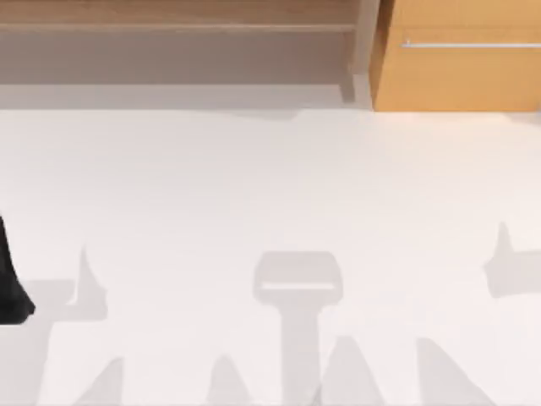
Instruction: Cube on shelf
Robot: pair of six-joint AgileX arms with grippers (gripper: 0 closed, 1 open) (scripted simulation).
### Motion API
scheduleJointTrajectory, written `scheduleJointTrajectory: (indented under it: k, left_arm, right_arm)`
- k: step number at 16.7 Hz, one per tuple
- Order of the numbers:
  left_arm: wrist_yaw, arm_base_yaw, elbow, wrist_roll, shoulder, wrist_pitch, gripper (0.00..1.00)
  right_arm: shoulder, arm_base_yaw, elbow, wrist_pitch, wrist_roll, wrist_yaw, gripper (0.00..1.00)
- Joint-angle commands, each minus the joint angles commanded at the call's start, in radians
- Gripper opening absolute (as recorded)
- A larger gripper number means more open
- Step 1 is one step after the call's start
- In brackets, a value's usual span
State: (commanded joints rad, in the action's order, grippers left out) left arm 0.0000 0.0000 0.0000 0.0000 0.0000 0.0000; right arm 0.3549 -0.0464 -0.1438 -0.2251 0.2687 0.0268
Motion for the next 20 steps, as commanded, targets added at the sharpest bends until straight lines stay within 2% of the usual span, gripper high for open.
scheduleJointTrajectory:
  k: [13, 17, 20]
  left_arm:
    - [0.000, 0.000, 0.000, 0.000, 0.000, 0.000, 1.00]
    - [0.000, 0.000, 0.000, 0.000, 0.000, 0.000, 1.00]
    - [0.000, 0.000, 0.000, 0.000, 0.000, 0.000, 1.00]
  right_arm:
    - [1.252, -0.123, -0.534, -0.742, 0.889, 0.105, 1.00]
    - [1.600, -0.129, -0.680, -0.920, 1.110, 0.149, 1.00]
    - [1.780, -0.130, -0.757, -1.009, 1.225, 0.172, 1.00]
